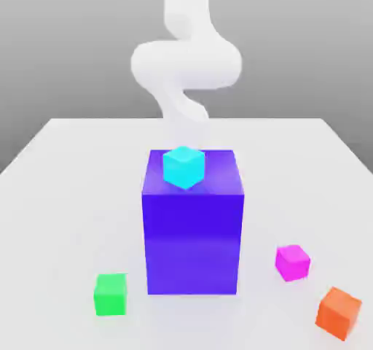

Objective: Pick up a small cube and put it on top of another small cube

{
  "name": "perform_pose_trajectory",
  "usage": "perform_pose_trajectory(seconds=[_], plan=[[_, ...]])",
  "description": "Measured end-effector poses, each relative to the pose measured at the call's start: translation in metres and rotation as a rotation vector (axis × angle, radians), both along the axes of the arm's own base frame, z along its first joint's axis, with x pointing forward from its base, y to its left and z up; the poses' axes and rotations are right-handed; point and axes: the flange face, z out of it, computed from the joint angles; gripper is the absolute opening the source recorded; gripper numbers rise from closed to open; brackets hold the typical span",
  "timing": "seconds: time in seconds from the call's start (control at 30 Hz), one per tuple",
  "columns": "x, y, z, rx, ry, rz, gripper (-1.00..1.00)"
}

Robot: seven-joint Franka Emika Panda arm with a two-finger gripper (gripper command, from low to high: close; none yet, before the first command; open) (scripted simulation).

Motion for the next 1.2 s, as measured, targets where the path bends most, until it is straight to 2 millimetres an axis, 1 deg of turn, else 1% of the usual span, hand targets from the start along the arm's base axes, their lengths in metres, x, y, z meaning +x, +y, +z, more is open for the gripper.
perform_pose_trajectory(seconds=[0.1,0.2,0.3,0.4,0.5,0.63,0.73,0.8,0.87,0.9,0.93,1.2], plan=[[0.029,0.024,-0.054,-0.061,0.073,0.175,0.0],[0.047,0.051,-0.108,-0.121,0.137,0.344,0.0],[0.057,0.081,-0.163,-0.185,0.196,0.514,0.0],[0.057,0.11,-0.218,-0.251,0.25,0.684,0.0],[0.049,0.137,-0.272,-0.32,0.3,0.855,0.0],[0.027,0.167,-0.342,-0.418,0.361,1.084,0.0],[0.003,0.183,-0.39,-0.495,0.404,1.255,0.0],[-0.017,0.194,-0.42,-0.552,0.429,1.38,0.0],[-0.038,0.2,-0.449,-0.611,0.453,1.501,0.0],[-0.047,0.2,-0.462,-0.639,0.466,1.557,0.0],[-0.051,0.197,-0.473,-0.655,0.476,1.585,0.0],[-0.055,0.195,-0.539,-0.671,0.485,1.613,0.0]])
